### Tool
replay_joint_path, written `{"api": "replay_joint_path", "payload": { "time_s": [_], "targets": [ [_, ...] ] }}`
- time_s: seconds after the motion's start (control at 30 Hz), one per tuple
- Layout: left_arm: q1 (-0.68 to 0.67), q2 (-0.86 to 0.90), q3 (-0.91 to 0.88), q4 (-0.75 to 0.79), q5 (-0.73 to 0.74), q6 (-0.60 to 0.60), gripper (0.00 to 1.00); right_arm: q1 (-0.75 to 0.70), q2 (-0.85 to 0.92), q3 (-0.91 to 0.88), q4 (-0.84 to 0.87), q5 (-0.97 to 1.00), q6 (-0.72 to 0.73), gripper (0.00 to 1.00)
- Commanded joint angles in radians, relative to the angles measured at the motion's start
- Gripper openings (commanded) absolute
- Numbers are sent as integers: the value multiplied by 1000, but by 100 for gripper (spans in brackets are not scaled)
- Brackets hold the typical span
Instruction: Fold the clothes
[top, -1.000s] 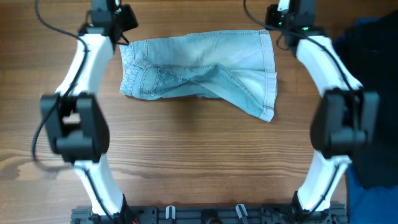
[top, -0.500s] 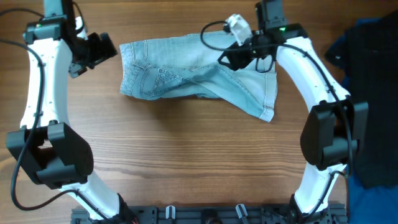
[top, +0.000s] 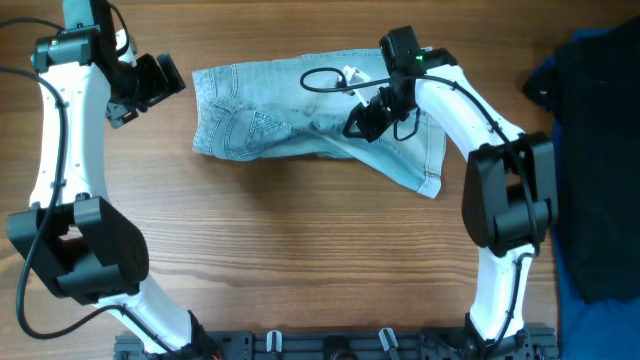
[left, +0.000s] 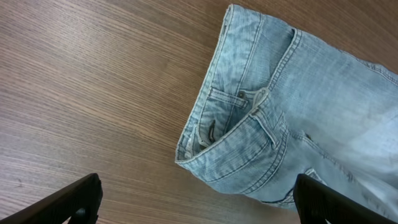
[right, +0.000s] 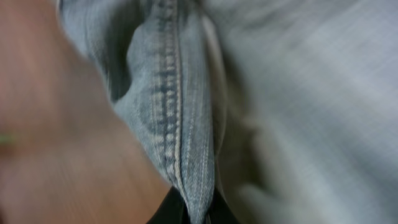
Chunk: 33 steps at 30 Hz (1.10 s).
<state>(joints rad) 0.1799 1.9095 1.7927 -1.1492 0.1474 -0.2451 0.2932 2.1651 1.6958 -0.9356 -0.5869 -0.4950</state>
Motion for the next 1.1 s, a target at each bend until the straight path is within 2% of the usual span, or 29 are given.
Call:
{"api": "replay_joint_path", "payload": {
  "time_s": [0.0,0.07,0.17,0.3,0.37,0.47,0.6,0.7,0.77,0.87,0.93,1.07],
  "targets": [
    [6,5,1,2,13,2,99,35,-75,-4,-200,-57,-52,7],
    [6,5,1,8,13,2,99,75,-74,-33,-275,-49,-56,7],
    [6,5,1,9,13,2,99,175,-74,-154,-237,-35,-43,8],
    [6,5,1,30,13,2,99,301,-74,-377,-66,232,198,10],
    [6,5,1,36,13,2,99,325,-74,-405,-83,300,254,27],
    [6,5,1,38,13,2,100,324,-114,-381,-98,299,275,51],
    [6,5,1,10,17,2,100,324,-298,-354,-101,269,298,61],
    [0,5,1,-43,122,2,97,312,-503,-354,-104,269,376,82],
    [-18,5,1,-60,123,1,96,293,-604,-354,-124,277,391,86],
    [-79,5,1,-74,132,-2,88,227,-655,-354,-124,320,395,93],
    [-130,5,0,-61,127,-2,86,170,-650,-355,-124,333,410,94],
    [-246,10,-9,4,13,-1,82,58,-649,-359,-124,333,427,94]
  ]
}}
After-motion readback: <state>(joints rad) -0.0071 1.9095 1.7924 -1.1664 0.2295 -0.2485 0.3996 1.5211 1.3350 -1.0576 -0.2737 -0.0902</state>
